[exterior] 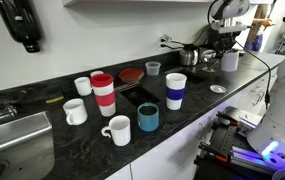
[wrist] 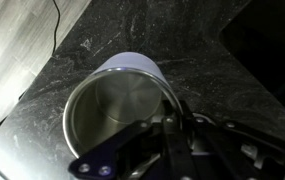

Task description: Pick the white cup and move it left on the counter

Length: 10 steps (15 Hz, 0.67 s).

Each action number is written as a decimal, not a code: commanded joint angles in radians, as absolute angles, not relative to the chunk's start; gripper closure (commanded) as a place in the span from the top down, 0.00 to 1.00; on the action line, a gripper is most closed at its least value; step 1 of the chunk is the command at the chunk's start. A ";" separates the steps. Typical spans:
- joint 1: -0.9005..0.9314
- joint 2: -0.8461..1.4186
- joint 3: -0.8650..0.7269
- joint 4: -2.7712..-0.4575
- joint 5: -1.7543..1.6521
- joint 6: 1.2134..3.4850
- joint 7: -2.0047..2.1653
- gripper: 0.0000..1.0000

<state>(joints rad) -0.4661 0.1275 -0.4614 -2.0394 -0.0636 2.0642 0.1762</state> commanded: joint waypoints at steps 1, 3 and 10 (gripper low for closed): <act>-0.445 -0.007 -0.448 -2.117 -0.096 2.045 0.079 0.02; -0.429 -0.067 -0.436 -2.153 -0.094 2.035 0.044 0.02; -0.376 -0.238 -0.382 -2.282 -0.086 2.024 -0.007 0.02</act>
<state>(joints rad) -0.3834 -0.1725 -0.4008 -2.2366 -0.0767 2.0330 0.0217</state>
